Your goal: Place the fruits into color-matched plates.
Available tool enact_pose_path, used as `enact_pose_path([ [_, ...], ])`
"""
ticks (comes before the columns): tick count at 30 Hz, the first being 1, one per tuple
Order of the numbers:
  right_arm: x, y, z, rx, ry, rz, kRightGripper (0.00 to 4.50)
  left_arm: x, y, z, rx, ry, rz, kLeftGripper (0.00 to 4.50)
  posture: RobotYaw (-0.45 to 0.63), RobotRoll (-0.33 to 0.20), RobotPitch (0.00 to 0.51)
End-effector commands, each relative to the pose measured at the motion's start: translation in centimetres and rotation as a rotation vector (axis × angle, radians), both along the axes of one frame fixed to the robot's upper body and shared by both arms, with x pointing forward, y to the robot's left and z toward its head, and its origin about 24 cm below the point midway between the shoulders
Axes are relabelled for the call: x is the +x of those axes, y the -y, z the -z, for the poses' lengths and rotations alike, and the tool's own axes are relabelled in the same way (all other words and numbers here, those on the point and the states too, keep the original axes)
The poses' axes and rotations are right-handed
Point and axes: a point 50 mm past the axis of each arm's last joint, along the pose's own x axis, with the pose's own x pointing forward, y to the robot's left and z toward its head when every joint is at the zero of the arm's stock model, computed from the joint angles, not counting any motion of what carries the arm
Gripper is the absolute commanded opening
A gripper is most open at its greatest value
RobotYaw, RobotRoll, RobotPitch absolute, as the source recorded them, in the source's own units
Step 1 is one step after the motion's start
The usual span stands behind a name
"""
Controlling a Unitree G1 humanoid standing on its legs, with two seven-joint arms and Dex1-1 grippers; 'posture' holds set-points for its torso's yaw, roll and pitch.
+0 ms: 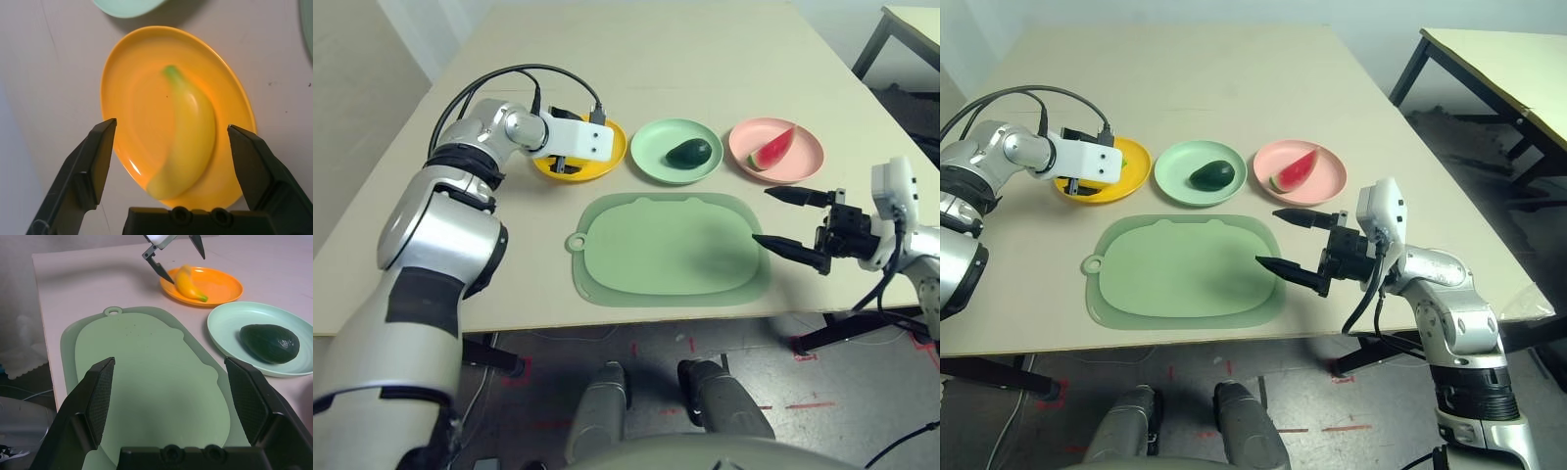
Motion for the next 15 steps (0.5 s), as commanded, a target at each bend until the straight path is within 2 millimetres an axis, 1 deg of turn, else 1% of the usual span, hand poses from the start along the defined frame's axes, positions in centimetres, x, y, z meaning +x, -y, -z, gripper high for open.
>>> enact_pose_path([
  [1,-0.2,0.1,-0.3,0.0,0.004,0.005,4.5,-0.1,-0.2,-0.2,-0.063,-0.011,-0.001,4.47,-0.15,0.0,0.144],
  [4,-0.2,0.2,-0.5,0.033,0.0,0.038,4.5,-0.3,-0.5,-0.9,-0.209,-0.026,-0.018,4.47,-0.15,0.0,0.142],
  [6,-0.1,0.6,-1.1,0.072,0.0,0.079,4.5,-0.5,-1.1,-1.1,-0.309,-0.042,-0.036,4.47,-0.15,0.0,0.142],
  [8,-0.1,1.0,-1.5,0.096,0.001,0.107,4.5,-0.7,-1.8,-0.9,-0.369,-0.063,-0.053,4.47,-0.15,0.0,0.142],
  [10,-0.2,1.5,-1.8,0.123,-0.004,0.14,4.5,-1.0,-2.7,-0.1,-0.408,-0.094,-0.078,4.47,-0.15,0.0,0.141],
  [12,-0.2,2.3,-2.0,0.153,-0.014,0.186,4.5,-1.4,-3.6,0.7,-0.467,-0.128,-0.103,4.47,-0.16,0.0,0.142],
  [15,-0.2,3.8,-2.3,0.172,-0.017,0.257,4.5,-1.7,-4.3,1.1,-0.601,-0.146,-0.122,4.47,-0.16,0.0,0.139],
])
